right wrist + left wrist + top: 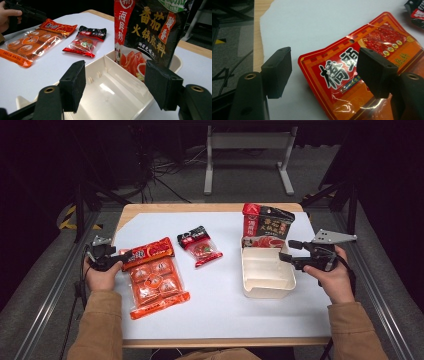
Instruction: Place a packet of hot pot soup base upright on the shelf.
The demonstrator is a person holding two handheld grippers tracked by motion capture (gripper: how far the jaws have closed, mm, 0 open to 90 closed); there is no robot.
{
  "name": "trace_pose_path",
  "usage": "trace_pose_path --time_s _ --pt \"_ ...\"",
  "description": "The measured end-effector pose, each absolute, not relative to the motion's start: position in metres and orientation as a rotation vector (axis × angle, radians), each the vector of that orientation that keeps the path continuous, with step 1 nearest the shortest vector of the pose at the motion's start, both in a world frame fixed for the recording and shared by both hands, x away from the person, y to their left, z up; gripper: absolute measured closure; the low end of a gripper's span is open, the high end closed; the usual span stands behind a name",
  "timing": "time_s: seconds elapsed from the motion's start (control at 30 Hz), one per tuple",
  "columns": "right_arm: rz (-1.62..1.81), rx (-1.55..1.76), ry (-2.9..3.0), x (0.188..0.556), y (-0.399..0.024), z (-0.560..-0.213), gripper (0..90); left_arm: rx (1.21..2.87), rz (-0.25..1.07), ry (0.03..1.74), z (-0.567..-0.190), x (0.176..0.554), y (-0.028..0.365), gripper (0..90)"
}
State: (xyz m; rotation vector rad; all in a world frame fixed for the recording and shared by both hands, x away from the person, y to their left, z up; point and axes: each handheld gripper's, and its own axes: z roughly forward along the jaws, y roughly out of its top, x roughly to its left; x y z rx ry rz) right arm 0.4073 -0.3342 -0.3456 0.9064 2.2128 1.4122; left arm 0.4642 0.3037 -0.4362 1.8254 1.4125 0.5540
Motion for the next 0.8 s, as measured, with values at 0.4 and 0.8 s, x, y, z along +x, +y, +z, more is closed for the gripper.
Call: trace_pose_path --time_s 0.4,0.8 --pt "1.406 0.916 2.218 0.407 -0.334 -0.347 33.7 1.839 0.454 1.47 -0.449 0.47 0.309 30.9" --pt "1.405 0.914 2.227 0.407 -0.333 -0.347 33.3 1.844 0.345 1.428 -0.454 0.473 0.307 38.9"
